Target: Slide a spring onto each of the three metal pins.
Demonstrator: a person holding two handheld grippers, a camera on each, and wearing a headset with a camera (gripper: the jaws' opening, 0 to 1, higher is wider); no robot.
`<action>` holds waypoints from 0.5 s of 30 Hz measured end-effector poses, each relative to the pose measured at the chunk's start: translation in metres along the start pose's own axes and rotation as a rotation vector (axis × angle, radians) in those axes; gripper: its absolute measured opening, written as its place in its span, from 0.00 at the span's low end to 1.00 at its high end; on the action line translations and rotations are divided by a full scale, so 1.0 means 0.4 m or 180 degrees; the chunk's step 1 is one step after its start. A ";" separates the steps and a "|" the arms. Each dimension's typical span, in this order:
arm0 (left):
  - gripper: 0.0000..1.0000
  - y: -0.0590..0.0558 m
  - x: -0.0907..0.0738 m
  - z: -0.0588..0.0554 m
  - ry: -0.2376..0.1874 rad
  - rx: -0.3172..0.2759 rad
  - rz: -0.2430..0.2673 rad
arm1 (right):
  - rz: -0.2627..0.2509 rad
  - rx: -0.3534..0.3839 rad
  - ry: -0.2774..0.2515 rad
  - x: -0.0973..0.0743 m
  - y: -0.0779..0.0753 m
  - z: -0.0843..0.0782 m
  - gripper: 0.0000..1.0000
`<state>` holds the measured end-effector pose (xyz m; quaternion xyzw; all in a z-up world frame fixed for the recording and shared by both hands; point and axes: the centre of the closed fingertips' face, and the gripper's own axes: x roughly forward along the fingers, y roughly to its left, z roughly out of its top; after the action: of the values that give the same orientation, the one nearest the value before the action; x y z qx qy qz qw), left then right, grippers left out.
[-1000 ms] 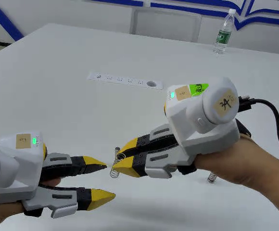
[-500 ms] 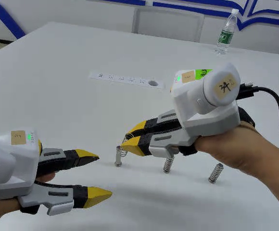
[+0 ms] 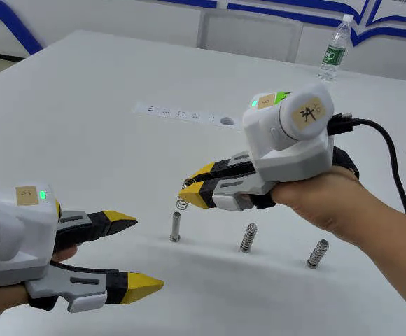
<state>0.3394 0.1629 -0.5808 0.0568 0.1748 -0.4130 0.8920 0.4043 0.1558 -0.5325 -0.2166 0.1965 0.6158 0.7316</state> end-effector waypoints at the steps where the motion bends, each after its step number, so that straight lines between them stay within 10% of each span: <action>1: 0.64 0.000 0.000 0.000 0.0000 -0.0004 -0.0001 | 0.0000 0.0011 0.0004 0.003 -0.001 -0.002 0.11; 15: 0.71 0.003 0.001 -0.003 0.0018 -0.0039 0.0018 | -0.0020 0.0060 0.0181 0.064 -0.025 -0.043 0.11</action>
<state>0.3405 0.1636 -0.5820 0.0530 0.1796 -0.4092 0.8930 0.4179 0.1655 -0.5600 -0.2277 0.2223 0.6052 0.7297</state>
